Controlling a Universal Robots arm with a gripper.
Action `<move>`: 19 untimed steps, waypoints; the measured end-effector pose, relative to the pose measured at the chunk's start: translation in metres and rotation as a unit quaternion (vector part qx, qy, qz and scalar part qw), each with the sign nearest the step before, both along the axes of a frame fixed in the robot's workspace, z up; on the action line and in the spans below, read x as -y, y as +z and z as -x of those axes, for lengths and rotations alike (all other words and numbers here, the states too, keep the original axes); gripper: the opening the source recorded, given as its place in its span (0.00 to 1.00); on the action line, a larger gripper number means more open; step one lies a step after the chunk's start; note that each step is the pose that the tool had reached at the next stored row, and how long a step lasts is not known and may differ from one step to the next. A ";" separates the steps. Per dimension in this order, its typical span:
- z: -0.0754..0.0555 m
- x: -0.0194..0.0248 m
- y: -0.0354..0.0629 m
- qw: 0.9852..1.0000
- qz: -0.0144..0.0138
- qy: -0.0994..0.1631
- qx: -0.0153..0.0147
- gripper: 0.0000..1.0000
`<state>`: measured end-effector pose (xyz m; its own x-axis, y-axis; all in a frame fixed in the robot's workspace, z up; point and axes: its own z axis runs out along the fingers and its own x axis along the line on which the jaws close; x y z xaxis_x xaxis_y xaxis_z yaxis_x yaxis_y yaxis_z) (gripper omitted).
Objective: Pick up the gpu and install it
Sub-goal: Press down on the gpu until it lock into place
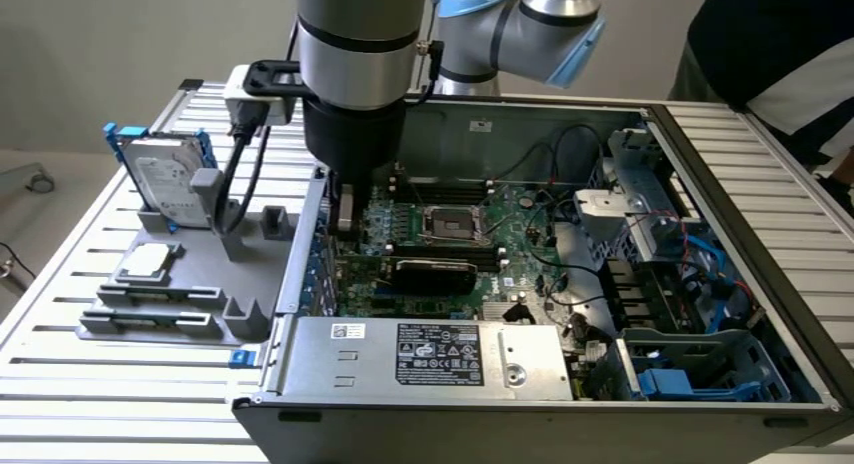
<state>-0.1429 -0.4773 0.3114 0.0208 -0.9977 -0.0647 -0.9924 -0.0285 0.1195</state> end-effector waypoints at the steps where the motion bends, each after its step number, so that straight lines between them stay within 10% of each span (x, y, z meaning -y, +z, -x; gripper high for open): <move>1: 0.000 0.0000 0.0000 1.000 0.003 0.000 0.000 0.11; 8: 0.002 0.0001 0.0000 1.000 0.022 0.002 -0.006 0.11; 14: 0.003 0.0000 0.0003 0.999 0.025 0.003 -0.022 0.11; 19: 0.003 0.0000 -0.0004 0.999 0.026 0.004 -0.023 0.11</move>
<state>-0.1457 -0.4773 0.3110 0.0264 -0.9995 -0.0147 -0.9857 -0.0285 0.1660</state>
